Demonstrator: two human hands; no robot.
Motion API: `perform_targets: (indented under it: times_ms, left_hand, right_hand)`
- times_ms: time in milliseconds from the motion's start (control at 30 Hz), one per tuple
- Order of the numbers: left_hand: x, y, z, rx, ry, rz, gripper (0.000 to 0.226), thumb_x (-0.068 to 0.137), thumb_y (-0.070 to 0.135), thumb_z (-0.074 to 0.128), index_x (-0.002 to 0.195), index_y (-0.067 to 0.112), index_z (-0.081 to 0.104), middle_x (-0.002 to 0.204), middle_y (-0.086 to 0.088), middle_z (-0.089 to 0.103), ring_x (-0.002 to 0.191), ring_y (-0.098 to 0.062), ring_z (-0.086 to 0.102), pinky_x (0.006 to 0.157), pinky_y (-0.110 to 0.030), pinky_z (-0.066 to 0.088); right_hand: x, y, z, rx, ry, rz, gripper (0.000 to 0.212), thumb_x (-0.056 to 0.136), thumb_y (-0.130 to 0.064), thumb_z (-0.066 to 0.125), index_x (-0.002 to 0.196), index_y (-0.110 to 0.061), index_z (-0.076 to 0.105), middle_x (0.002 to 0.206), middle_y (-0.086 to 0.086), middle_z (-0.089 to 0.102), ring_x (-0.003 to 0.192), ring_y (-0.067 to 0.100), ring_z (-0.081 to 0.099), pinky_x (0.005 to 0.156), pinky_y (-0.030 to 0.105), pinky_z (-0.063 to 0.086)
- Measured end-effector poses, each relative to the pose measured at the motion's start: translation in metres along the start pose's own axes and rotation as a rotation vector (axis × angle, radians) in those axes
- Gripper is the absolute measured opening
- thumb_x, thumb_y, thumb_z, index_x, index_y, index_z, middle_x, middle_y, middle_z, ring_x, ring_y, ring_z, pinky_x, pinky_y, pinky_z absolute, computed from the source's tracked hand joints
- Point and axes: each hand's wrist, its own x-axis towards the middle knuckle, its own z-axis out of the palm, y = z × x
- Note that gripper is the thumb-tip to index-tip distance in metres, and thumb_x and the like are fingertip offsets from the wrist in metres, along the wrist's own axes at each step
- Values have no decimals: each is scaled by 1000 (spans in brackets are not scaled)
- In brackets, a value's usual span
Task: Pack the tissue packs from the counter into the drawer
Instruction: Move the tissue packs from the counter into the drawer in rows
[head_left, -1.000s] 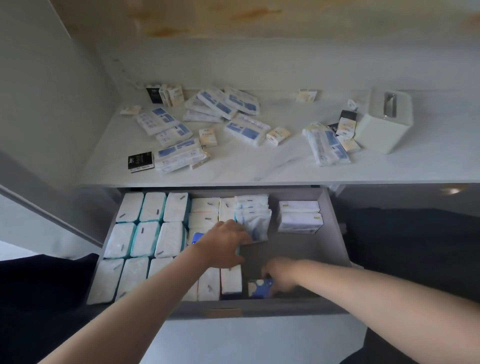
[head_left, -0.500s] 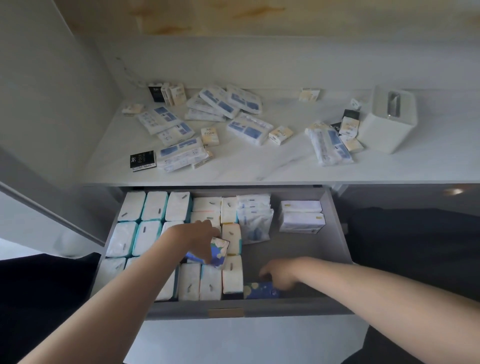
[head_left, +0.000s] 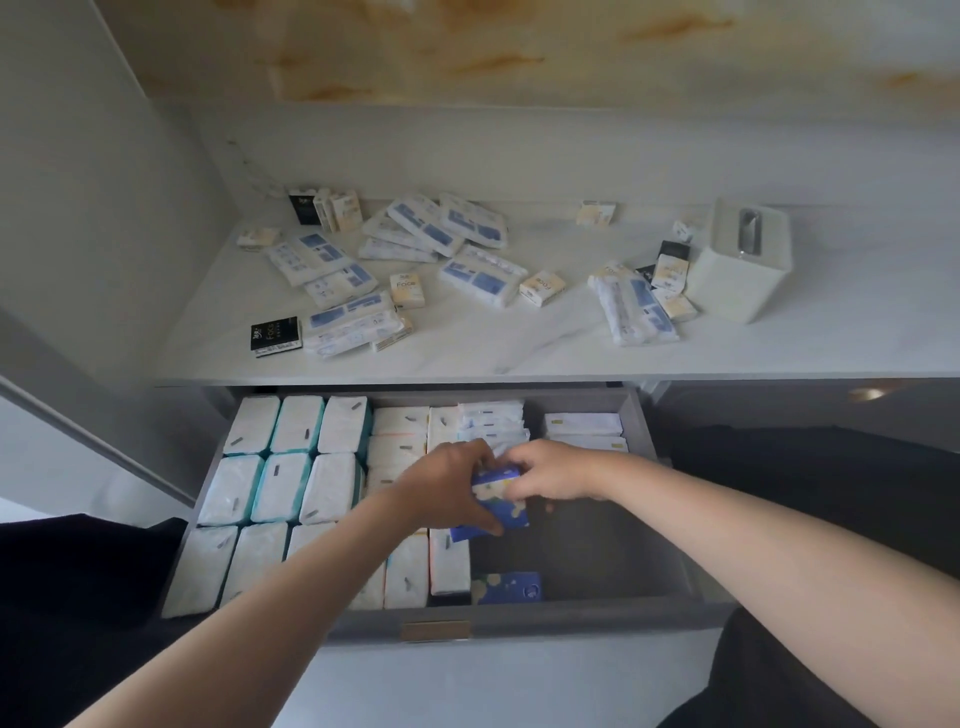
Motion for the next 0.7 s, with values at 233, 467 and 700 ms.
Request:
perform_targets:
  times_ms: [233, 467, 700]
  left_hand:
    - [-3, 4, 32, 148, -153, 179, 41, 80, 43, 66, 117, 31, 55, 109, 9, 62, 97, -15, 54, 90, -30, 38]
    - [-13, -6, 52, 486, -318, 251, 35, 91, 47, 48, 117, 28, 62, 110, 8, 69, 112, -19, 54, 111, -41, 22]
    - [-13, -6, 48, 448, -318, 266, 36, 90, 52, 54, 116, 30, 65, 109, 8, 67, 106, -18, 54, 103, -39, 35]
  right_hand:
    - [-11, 25, 17, -408, -47, 85, 28, 77, -28, 75, 97, -25, 56, 98, 0, 60, 80, 17, 56, 63, 29, 43]
    - [1, 34, 52, -480, -209, 132, 38, 80, -30, 77, 114, -18, 65, 109, 2, 63, 98, 23, 60, 78, 32, 48]
    - [4, 36, 48, -407, -262, 141, 40, 87, -23, 71, 127, -19, 66, 126, -1, 64, 113, 20, 59, 86, 26, 46]
